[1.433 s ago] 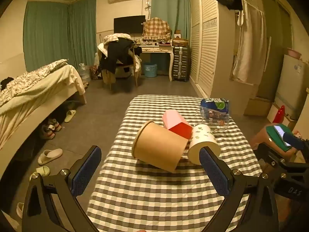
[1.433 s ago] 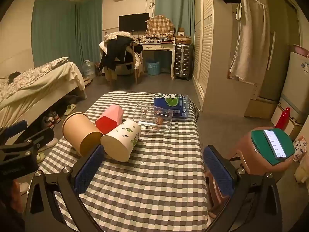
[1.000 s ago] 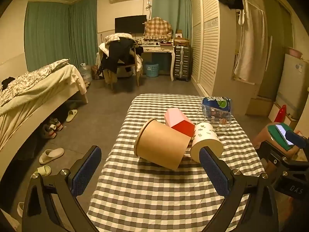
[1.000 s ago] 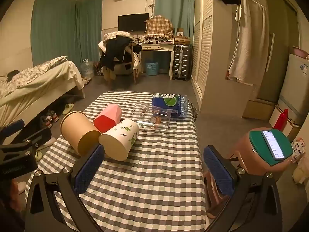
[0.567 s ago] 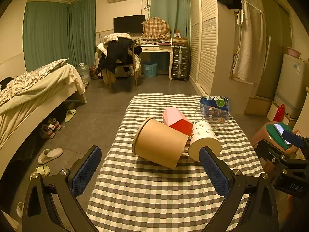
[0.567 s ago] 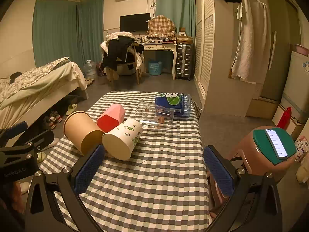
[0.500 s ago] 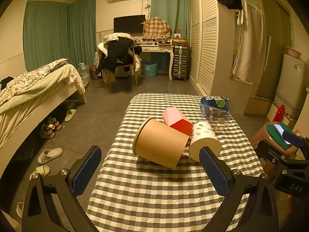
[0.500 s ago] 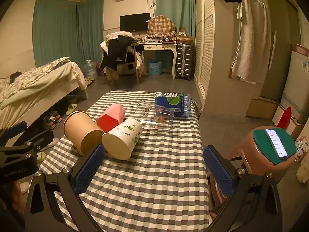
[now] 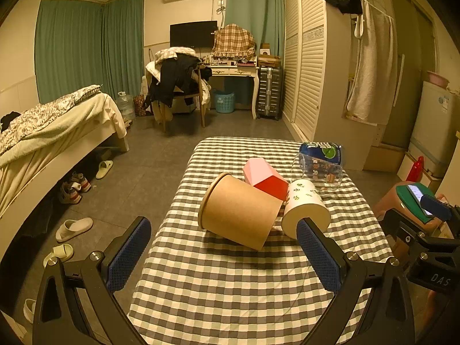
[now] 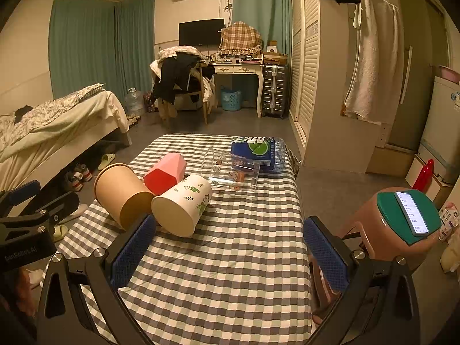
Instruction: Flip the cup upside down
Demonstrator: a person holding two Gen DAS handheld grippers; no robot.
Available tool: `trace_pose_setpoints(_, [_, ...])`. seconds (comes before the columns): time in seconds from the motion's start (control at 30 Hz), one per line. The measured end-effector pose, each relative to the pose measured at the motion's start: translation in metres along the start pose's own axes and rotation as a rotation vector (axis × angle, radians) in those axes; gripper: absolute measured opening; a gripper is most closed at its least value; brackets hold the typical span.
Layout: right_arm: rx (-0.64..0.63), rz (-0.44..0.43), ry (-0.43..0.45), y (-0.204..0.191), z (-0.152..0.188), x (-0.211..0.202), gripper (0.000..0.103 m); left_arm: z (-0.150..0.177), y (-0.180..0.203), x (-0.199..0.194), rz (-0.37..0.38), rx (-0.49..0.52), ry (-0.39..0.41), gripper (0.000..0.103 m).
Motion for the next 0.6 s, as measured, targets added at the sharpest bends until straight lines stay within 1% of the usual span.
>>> trace_pose_setpoints(0.6, [-0.003,-0.003,0.001,-0.0021,0.0022,0.0019,0.103,0.0004,-0.0009,0.0005,0.0,-0.002,-0.001,0.103])
Point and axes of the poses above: each gripper's, at about its wrist camera, not at the fingertips, and x roughly the way its jaws point, y to its right, z to its underside, the point moved 9 cm from there along x, roughly the way its jaws point, and after that the axes turned 1 degree about -x, right-handed, at the moved point
